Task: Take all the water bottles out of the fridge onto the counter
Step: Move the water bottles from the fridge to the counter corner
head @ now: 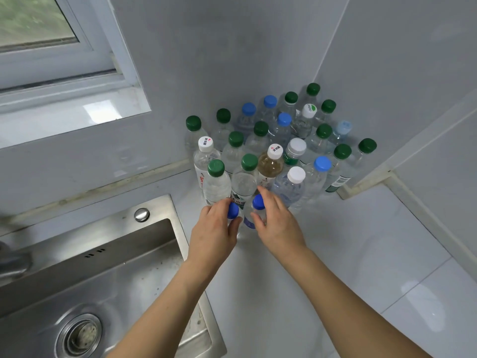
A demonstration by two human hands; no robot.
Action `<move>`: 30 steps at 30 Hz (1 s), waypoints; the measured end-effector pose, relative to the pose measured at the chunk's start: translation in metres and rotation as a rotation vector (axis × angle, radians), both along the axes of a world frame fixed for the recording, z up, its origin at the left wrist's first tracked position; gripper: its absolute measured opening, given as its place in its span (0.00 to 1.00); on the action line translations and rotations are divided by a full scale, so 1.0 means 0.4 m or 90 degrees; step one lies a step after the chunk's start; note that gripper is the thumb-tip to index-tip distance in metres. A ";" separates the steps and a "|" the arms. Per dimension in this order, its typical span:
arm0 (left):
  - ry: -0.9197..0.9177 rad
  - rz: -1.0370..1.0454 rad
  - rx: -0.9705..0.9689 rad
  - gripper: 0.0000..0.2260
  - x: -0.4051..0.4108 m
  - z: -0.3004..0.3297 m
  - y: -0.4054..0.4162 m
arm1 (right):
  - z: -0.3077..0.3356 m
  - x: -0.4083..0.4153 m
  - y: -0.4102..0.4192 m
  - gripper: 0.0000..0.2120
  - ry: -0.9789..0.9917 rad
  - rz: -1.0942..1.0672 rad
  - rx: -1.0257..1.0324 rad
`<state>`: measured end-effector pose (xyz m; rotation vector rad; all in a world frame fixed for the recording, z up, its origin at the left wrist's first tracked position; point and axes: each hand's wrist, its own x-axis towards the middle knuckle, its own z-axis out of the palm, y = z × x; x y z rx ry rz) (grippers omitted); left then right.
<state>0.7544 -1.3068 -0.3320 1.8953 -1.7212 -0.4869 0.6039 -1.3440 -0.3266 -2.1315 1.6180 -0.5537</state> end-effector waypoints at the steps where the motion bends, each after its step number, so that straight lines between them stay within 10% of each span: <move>1: -0.004 0.003 -0.001 0.15 -0.002 0.004 0.004 | 0.010 -0.005 0.006 0.29 0.003 0.002 0.006; 30: -0.097 -0.611 -0.223 0.18 -0.710 0.073 0.268 | 0.099 -0.669 0.698 0.27 -0.002 -0.561 -0.008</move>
